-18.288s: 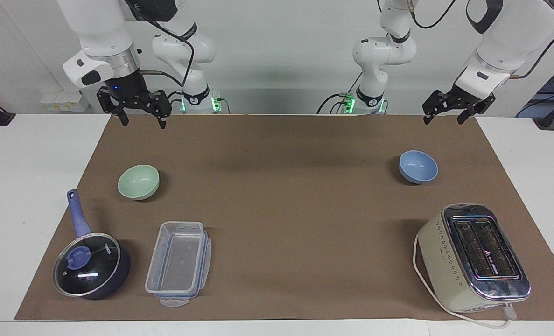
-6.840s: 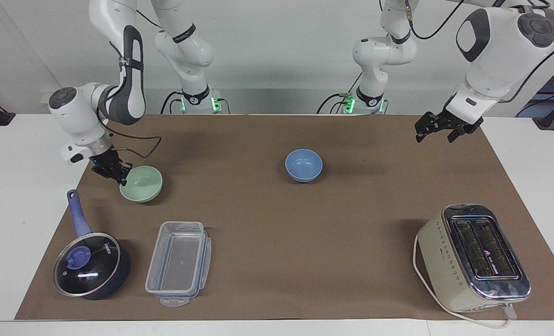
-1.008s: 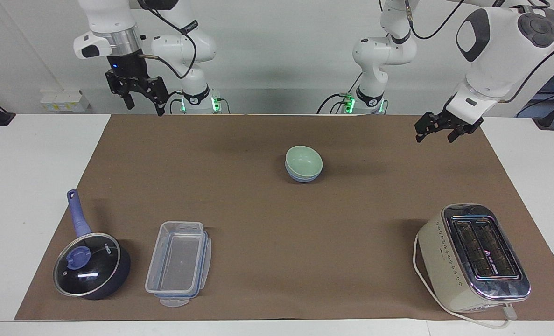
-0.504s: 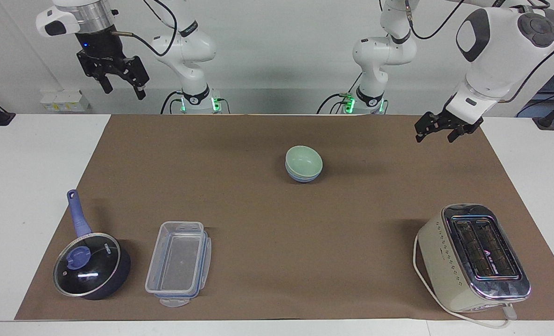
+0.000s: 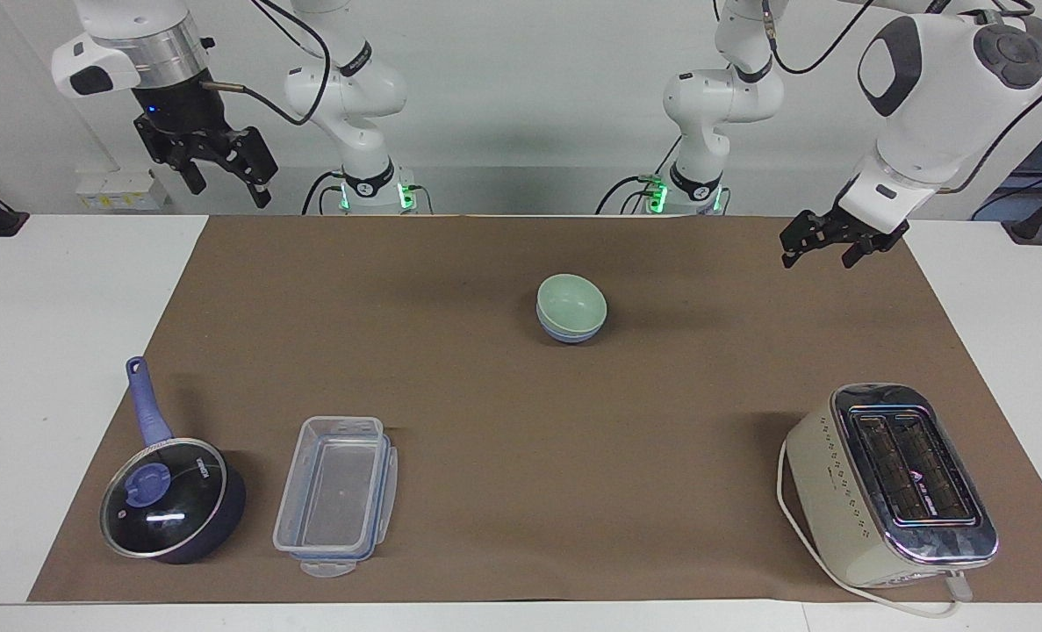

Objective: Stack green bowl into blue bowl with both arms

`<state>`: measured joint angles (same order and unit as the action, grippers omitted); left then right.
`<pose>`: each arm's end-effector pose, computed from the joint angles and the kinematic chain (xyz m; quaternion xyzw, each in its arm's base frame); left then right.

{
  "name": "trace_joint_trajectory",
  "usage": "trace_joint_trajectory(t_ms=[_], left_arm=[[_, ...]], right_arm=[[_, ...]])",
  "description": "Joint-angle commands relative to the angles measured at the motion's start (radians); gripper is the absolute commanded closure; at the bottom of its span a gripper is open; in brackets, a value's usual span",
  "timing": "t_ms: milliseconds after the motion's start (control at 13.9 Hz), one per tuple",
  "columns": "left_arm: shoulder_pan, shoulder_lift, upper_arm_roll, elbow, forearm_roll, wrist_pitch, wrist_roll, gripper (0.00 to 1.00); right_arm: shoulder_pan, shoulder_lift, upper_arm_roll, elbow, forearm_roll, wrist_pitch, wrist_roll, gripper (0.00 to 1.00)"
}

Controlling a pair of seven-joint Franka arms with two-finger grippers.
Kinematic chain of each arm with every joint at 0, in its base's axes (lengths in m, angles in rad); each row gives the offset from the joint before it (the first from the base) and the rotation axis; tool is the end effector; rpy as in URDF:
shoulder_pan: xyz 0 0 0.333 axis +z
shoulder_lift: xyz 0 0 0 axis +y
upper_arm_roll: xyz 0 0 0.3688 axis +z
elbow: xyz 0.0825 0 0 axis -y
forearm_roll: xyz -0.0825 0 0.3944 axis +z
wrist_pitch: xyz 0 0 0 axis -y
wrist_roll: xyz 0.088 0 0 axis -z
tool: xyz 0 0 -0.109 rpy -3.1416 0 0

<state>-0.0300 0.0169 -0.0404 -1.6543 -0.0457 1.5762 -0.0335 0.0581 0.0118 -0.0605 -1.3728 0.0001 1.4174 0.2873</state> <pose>0.5649 -0.0446 0.6262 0.9985 -0.0172 -0.0486 0.0207 0.5507 -0.0010 0.7488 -0.9894 0.1443 -0.0163 0.0020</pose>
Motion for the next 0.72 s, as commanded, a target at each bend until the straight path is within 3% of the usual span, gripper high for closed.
trace_joint_trajectory(t_ms=[0,288,504,648], left_arm=[[0.012,0.005,-0.010,0.011,0.020,-0.015,0.000,0.00],[0.012,0.005,-0.010,0.011,0.020,-0.015,0.000,0.00],[0.012,0.005,-0.010,0.011,0.020,-0.015,0.000,0.00],[0.012,0.005,-0.010,0.011,0.020,-0.015,0.000,0.00]], right_arm=[[-0.011,-0.070,0.005,-0.118,0.024,0.049,-0.028,0.00],[-0.001,-0.061,0.005,-0.123,0.026,0.058,-0.030,0.00],[0.002,-0.059,0.007,-0.124,0.005,0.043,-0.176,0.00],[0.002,-0.059,0.007,-0.124,0.003,0.043,-0.178,0.00]])
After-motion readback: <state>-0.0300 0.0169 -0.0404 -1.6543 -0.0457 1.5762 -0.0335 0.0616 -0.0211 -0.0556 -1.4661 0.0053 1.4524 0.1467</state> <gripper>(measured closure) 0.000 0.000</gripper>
